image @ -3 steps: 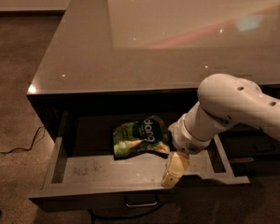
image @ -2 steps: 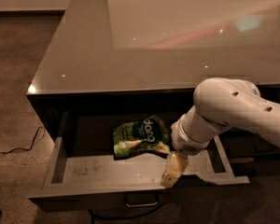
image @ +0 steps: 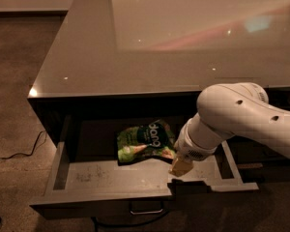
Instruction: Open top drawer
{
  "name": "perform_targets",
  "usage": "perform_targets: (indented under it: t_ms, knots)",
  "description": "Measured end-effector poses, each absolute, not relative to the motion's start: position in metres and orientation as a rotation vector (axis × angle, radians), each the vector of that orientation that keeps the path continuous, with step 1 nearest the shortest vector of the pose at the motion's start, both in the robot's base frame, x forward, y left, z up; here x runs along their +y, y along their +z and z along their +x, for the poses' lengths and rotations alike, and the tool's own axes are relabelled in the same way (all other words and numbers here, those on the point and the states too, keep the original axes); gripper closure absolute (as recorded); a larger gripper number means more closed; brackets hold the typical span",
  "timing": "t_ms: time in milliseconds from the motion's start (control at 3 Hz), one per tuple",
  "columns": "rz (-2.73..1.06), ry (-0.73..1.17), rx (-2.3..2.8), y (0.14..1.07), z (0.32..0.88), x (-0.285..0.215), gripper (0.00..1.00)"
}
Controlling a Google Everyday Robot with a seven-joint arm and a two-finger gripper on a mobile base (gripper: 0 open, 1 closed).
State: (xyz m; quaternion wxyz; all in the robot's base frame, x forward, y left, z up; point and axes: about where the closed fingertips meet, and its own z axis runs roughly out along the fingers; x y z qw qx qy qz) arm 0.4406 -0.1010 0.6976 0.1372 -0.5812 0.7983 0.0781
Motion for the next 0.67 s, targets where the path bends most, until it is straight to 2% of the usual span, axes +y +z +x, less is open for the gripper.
perform_targets:
  t_ms: [667]
  knots:
    - [-1.719, 0.199, 2.329, 0.6871, 0.4343, -0.0981, 0.89]
